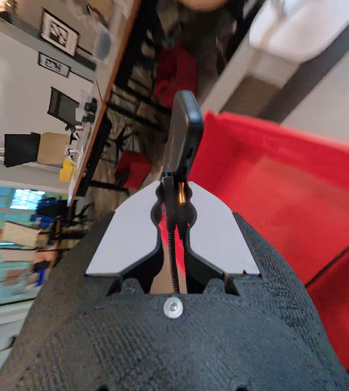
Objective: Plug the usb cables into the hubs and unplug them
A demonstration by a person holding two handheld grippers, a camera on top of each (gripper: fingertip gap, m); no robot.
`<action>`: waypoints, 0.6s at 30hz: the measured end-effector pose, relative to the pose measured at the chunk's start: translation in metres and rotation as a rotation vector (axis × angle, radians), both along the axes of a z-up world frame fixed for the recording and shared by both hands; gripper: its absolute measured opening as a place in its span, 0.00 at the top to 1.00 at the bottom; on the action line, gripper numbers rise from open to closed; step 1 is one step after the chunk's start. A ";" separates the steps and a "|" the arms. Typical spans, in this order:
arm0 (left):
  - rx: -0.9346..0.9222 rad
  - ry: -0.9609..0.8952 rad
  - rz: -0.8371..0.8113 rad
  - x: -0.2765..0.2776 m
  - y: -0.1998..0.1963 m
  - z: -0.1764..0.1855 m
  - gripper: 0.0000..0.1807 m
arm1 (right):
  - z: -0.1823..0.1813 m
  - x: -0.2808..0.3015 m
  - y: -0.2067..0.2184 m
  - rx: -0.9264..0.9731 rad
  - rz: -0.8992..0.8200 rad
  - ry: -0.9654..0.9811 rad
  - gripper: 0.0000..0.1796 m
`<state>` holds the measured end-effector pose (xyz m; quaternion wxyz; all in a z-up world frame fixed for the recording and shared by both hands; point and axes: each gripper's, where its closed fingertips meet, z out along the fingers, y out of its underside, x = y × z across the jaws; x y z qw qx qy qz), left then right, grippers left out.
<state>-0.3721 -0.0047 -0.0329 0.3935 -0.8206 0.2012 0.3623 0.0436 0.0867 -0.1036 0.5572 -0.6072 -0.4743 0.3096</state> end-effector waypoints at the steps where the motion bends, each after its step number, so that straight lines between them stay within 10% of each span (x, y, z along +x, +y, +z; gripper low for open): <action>1: 0.080 -0.057 -0.028 0.012 -0.002 0.015 0.90 | 0.000 -0.001 -0.001 0.000 0.005 0.003 0.70; 8: 0.484 -0.626 -0.477 0.151 -0.027 0.096 0.90 | 0.030 -0.015 -0.025 -0.049 0.118 0.105 0.71; 18: 0.594 -1.530 -1.133 0.297 -0.057 0.127 0.90 | 0.146 -0.074 -0.140 -0.344 0.631 0.406 0.73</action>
